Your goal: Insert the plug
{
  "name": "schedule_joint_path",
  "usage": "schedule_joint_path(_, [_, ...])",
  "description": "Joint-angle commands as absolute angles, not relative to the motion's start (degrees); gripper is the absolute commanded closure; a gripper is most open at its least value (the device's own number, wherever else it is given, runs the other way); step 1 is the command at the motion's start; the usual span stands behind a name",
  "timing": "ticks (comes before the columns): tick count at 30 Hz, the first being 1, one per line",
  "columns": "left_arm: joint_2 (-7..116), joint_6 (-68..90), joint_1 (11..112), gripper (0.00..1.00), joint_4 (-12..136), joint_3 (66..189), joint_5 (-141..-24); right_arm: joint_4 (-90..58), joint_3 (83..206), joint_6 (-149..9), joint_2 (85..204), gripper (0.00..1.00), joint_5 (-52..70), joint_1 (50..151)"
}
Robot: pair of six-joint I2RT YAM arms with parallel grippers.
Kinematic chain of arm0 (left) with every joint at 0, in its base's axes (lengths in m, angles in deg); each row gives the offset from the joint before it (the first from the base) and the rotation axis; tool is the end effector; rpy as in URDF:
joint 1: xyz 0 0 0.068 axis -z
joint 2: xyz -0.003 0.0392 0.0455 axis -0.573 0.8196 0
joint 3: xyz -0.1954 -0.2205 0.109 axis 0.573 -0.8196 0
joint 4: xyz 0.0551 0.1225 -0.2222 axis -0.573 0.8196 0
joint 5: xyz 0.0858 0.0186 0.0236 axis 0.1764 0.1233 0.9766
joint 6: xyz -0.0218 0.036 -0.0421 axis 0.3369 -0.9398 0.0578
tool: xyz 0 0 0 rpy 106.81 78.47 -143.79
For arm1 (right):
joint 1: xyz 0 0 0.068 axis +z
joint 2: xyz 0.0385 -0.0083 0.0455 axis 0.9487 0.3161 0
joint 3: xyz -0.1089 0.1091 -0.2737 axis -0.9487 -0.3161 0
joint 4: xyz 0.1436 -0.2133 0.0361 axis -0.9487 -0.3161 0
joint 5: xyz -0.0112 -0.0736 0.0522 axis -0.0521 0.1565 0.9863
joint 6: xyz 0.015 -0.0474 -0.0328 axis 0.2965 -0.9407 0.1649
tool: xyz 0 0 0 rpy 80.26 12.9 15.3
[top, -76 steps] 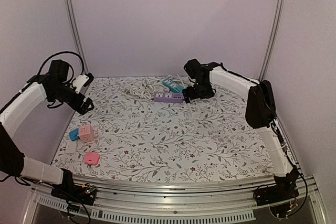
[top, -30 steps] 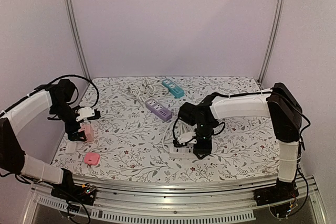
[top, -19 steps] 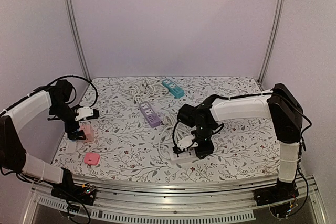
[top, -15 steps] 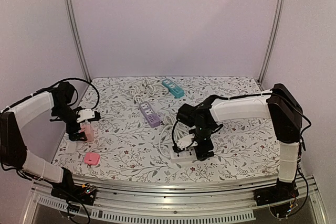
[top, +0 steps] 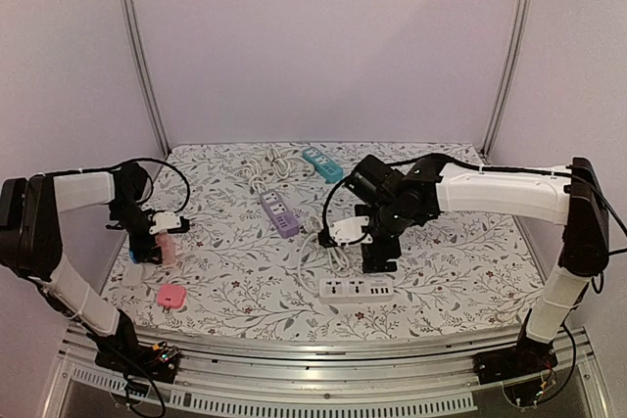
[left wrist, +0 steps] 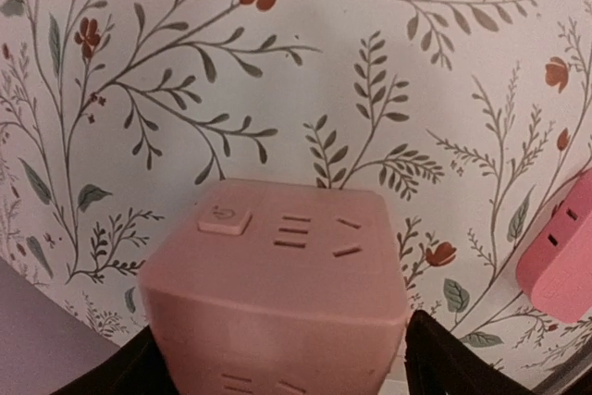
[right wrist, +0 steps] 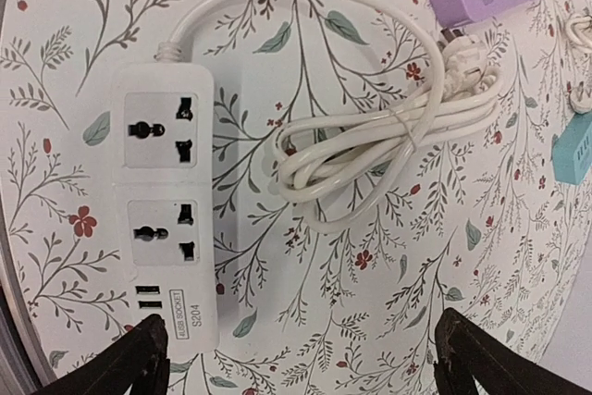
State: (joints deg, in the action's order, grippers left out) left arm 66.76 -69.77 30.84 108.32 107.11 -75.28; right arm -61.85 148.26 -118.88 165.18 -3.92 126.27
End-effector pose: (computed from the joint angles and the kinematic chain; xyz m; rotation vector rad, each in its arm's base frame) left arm 0.2578 0.0179 0.2091 1.6046 2.5290 0.1314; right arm 0.2183 0.3018 0.2660 -2.0592 1.8565 -0.0609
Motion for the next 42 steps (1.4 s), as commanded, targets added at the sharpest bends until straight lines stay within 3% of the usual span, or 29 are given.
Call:
schedule_joint_path(1, [68.7,-69.3,29.9,0.35,107.4,108.4,-75.8,-58.2,147.1,-114.7,160.5,0.01,-1.2,126.4])
schedule_joint_path(4, [68.6,-68.6,29.9,0.62,109.5,109.5,-78.0,-54.8,146.0,-112.5,157.8,0.01,-1.8,126.4])
schedule_joint_path(7, [66.7,-67.2,29.9,1.0,112.6,111.4,-82.4,-48.1,143.9,-108.5,153.8,0.01,-5.6,126.4])
schedule_joint_path(11, [60.6,-62.7,30.4,1.0,116.9,115.4,-91.1,-37.9,142.1,-99.5,148.8,0.01,-13.5,126.3])
schedule_joint_path(17, [52.6,-48.6,38.4,1.0,121.9,125.5,-98.4,-37.7,149.5,-77.6,145.4,0.01,-1.0,121.7])
schedule_joint_path(23, [48.6,-40.2,48.9,1.0,126.2,135.8,-88.3,-38.1,157.0,-59.3,147.2,0.02,6.0,120.3])
schedule_joint_path(31, [42.0,-43.5,60.9,1.0,128.2,143.3,-70.8,-35.7,157.3,-50.5,146.2,0.11,3.5,120.4])
schedule_joint_path(42, [34.0,-56.9,84.8,1.0,94.5,127.1,-61.6,-35.8,159.7,-48.3,150.4,0.13,2.3,124.5])
